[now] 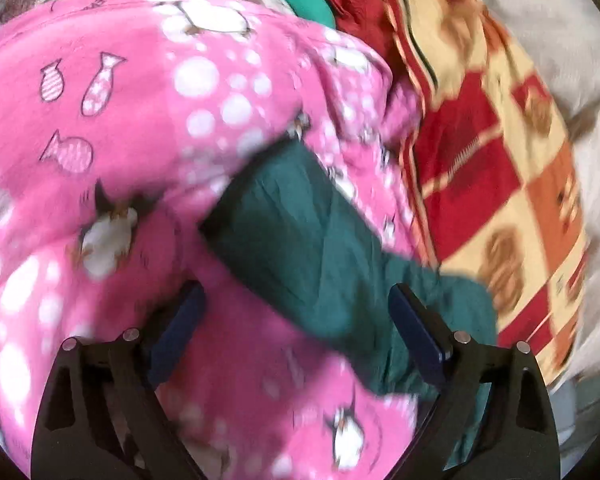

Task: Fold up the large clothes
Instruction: 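Close the left tool on the sleeve cuff and lift it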

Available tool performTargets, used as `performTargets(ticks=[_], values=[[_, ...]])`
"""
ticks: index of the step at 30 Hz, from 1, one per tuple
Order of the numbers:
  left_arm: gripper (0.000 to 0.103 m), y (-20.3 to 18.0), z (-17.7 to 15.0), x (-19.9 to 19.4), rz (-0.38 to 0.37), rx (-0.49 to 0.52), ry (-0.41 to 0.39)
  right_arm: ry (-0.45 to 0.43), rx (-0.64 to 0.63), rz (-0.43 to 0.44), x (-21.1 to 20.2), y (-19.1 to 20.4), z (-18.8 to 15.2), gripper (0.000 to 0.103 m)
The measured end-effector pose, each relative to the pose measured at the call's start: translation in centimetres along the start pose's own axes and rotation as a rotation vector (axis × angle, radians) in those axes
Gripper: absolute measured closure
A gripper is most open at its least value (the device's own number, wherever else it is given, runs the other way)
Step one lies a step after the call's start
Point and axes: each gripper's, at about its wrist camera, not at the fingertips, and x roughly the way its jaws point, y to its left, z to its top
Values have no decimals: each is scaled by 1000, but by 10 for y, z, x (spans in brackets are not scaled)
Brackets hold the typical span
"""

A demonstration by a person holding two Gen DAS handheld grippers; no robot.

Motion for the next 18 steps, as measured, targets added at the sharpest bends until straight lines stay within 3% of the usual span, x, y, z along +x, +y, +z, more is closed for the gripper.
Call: performTargets(ticks=[7,8,9,11,15,18], values=[[13,-6,27,28,-25,-36,-24,24,-30,-5,12,8,2,7],[31,-7,28,30,-3,-27,-35,25,-32,-6,13,8,2,7],[59,-2,31,35,23,-20,-28,26,-33,-7,14,9,3,7],[81,6,33,41,74,-9,-2,26,-33,-7,16,10,4,7],[91,-4,30,33,120,70,-29,26,-36,-6,16,11,5,7],[92,-24,29,13,166,154,-100,24,-35,-3,14,11,5,7]])
